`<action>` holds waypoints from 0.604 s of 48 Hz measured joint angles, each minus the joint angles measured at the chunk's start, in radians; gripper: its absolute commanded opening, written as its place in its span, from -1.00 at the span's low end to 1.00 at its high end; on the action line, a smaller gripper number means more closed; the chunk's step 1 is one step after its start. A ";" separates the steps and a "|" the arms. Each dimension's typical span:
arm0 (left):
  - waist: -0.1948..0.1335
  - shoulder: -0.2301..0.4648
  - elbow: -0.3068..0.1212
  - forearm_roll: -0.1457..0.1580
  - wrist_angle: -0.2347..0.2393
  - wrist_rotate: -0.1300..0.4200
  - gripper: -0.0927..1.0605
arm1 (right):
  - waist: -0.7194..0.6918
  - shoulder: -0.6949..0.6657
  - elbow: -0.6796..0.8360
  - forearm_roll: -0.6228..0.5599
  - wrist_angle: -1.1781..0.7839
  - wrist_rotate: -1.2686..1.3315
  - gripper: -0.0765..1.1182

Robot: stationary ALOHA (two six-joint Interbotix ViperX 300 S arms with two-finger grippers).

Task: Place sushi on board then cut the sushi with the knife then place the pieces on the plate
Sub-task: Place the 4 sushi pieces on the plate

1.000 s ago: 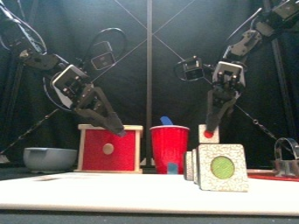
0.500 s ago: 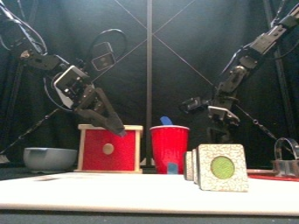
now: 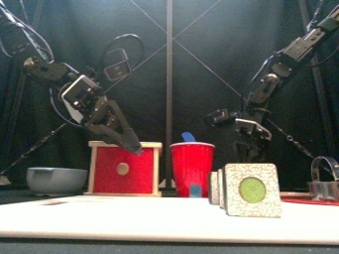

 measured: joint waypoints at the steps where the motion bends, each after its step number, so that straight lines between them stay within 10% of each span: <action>1: 0.000 0.000 0.000 0.000 0.000 0.000 0.61 | 0.000 -0.009 -0.003 0.000 0.006 0.000 0.47; 29: 0.000 0.000 0.000 0.000 0.002 -0.002 0.61 | 0.302 -0.080 -0.092 0.032 0.071 0.002 0.47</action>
